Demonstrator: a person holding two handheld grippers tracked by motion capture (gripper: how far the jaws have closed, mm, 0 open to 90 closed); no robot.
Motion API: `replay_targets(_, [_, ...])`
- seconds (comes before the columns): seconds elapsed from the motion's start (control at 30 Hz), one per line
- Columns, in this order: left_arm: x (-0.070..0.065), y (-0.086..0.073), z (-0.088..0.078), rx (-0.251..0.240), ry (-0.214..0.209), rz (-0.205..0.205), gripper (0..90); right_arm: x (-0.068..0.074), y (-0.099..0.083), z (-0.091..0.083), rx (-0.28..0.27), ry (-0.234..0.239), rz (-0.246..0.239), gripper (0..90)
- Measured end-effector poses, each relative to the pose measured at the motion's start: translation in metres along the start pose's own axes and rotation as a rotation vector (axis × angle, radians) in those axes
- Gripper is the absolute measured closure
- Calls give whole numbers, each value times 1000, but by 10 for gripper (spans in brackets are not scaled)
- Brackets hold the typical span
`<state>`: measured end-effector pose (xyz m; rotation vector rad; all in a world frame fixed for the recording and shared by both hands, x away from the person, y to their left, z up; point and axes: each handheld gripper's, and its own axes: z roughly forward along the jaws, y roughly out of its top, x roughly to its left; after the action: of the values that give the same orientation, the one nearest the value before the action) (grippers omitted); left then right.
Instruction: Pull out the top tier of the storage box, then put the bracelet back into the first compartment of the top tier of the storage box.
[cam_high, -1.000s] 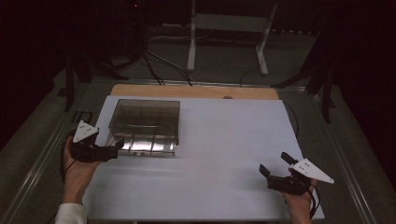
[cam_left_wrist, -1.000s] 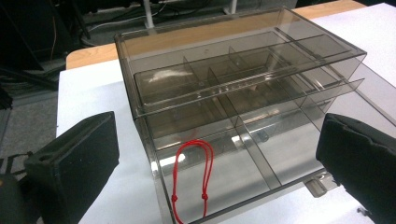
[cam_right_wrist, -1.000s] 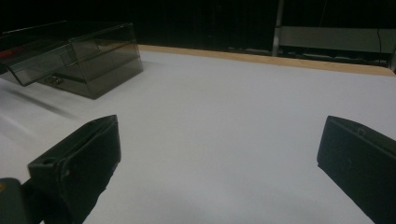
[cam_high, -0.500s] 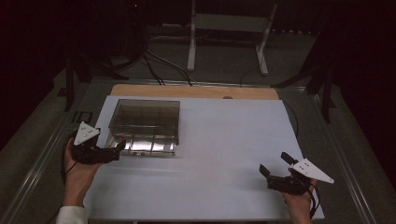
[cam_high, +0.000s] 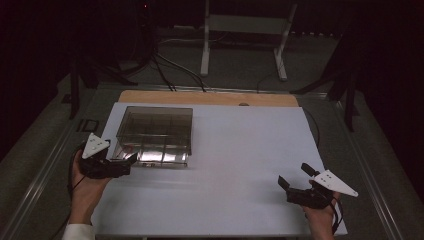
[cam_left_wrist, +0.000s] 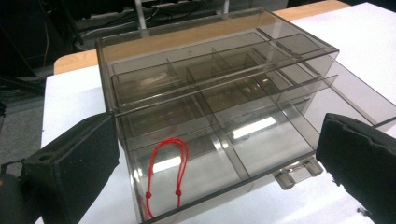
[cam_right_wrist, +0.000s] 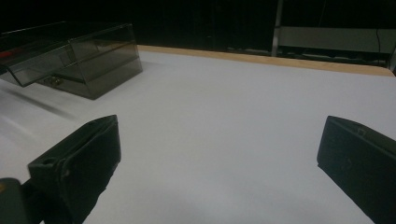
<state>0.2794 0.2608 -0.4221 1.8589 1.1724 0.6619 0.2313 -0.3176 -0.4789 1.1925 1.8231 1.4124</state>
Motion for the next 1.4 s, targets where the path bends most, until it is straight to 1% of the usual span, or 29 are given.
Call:
replay_targets(0.17, [-4, 1, 0, 0, -12, 10, 10, 0, 0, 1, 2, -1, 2, 0])
replay_targets(0.3, [-6, 1, 0, -5, -19, 8, 9, 0, 0, 0, 1, 0, 0, 0])
replay_targets(0.5, [-11, 2, 1, -1, -27, 18, 10, 0, 0, 0, 1, 0, 2, 0])
replay_targets(0.77, [-17, 5, 0, -7, -36, 38, 10, 0, 0, 0, 3, 0, -1, 0])
replay_targets(0.93, [-20, 3, 0, -18, -41, 43, 10, 0, 0, 0, 2, 1, 0, 0])
replay_targets(1.13, [-24, 2, 0, -11, -46, 48, 10, 0, 0, 0, 3, 1, 1, 0])
replay_targets(1.4, [-33, 1, 3, -6, -59, 72, 10, 0, 0, 0, 4, 2, 2, 0])
